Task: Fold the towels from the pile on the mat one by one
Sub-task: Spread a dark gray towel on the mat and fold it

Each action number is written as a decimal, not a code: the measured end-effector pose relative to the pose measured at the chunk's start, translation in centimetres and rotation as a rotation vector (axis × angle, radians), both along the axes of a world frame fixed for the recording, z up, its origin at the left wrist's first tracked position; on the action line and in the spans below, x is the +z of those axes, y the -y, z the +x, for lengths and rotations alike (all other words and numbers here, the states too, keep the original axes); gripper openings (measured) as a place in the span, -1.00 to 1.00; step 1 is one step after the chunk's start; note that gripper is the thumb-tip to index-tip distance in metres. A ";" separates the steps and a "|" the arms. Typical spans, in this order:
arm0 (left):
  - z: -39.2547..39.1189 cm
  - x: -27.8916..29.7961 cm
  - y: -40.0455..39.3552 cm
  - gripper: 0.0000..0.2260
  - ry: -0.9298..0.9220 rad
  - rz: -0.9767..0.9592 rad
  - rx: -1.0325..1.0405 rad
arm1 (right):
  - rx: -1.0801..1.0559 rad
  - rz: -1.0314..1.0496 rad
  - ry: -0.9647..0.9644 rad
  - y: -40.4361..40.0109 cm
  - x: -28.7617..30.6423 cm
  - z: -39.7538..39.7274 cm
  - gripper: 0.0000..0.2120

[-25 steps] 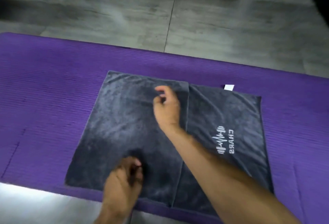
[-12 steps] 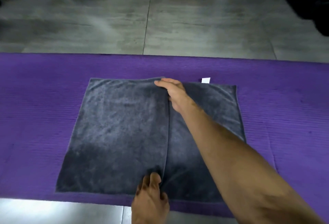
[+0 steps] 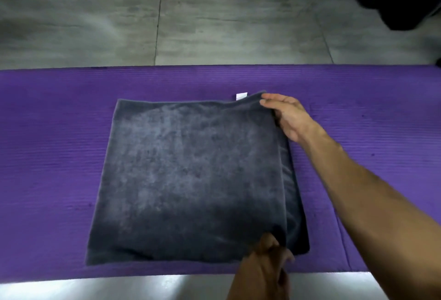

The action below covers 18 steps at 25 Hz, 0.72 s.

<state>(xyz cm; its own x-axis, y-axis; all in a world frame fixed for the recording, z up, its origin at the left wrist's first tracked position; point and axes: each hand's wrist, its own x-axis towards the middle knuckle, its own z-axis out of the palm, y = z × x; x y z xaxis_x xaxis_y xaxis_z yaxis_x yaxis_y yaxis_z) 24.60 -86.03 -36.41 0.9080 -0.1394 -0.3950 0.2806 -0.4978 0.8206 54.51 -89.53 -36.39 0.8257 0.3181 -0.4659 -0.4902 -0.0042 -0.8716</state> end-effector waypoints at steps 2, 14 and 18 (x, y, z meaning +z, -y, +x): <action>0.3 -0.5 1.4 -0.75 0.027 0.110 -0.031 | 0.021 -0.051 -0.035 1.5 -0.2 0.4 -0.67; 2.4 -2.6 4.0 -0.80 0.052 -0.017 -0.004 | -0.064 -0.224 0.076 3.8 -4.2 1.6 -0.46; 3.9 -2.3 -2.6 -0.83 0.151 -0.121 0.000 | 0.060 -0.865 0.877 0.9 -5.9 -3.2 -0.49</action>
